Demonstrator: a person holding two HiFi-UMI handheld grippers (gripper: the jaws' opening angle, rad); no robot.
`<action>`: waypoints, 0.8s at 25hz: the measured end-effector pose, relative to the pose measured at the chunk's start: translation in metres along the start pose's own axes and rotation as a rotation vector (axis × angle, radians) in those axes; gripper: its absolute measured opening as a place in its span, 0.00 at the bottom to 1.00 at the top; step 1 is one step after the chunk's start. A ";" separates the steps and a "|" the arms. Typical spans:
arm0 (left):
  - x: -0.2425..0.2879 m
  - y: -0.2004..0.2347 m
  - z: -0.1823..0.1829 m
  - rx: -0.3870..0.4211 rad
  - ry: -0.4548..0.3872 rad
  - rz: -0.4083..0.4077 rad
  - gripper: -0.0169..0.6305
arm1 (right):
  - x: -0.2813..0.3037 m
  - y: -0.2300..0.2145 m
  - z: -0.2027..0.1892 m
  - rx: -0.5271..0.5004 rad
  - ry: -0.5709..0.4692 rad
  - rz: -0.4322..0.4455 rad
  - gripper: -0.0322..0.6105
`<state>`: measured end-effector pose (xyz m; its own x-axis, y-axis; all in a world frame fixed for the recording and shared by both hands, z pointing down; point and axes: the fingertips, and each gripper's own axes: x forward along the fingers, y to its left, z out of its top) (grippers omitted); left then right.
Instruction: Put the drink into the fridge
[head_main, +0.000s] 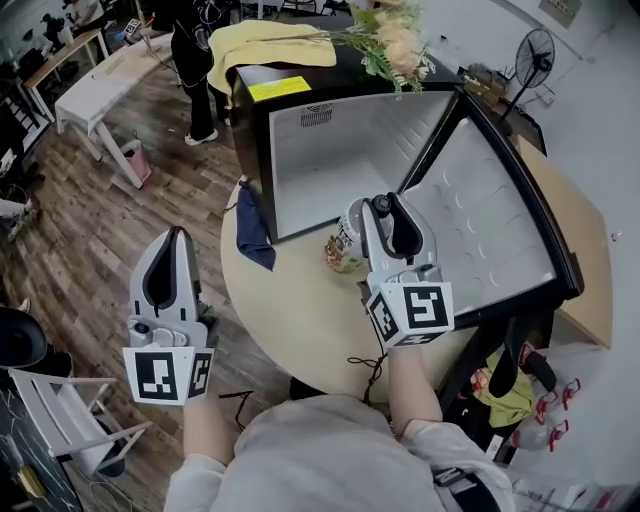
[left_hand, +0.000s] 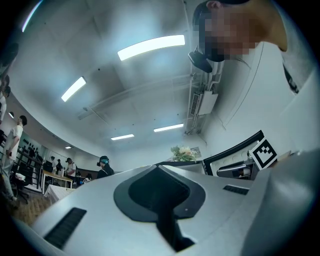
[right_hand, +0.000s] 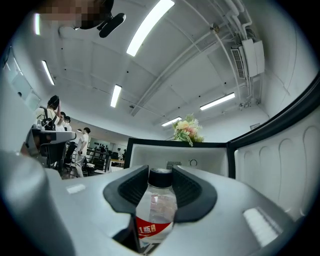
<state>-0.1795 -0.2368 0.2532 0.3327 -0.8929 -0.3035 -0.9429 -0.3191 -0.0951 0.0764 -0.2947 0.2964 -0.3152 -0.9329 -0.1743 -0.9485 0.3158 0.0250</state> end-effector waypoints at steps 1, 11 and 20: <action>0.001 0.001 -0.002 0.001 0.006 0.003 0.04 | 0.004 0.000 -0.005 0.001 0.009 0.005 0.30; 0.008 0.008 -0.017 0.008 0.054 0.030 0.04 | 0.048 -0.001 -0.034 0.015 0.050 0.065 0.30; 0.009 0.009 -0.031 0.002 0.092 0.029 0.04 | 0.086 -0.004 -0.045 -0.010 0.070 0.104 0.29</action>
<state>-0.1843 -0.2578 0.2792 0.3046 -0.9272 -0.2178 -0.9523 -0.2918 -0.0896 0.0518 -0.3840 0.3253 -0.4130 -0.9051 -0.1009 -0.9107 0.4101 0.0492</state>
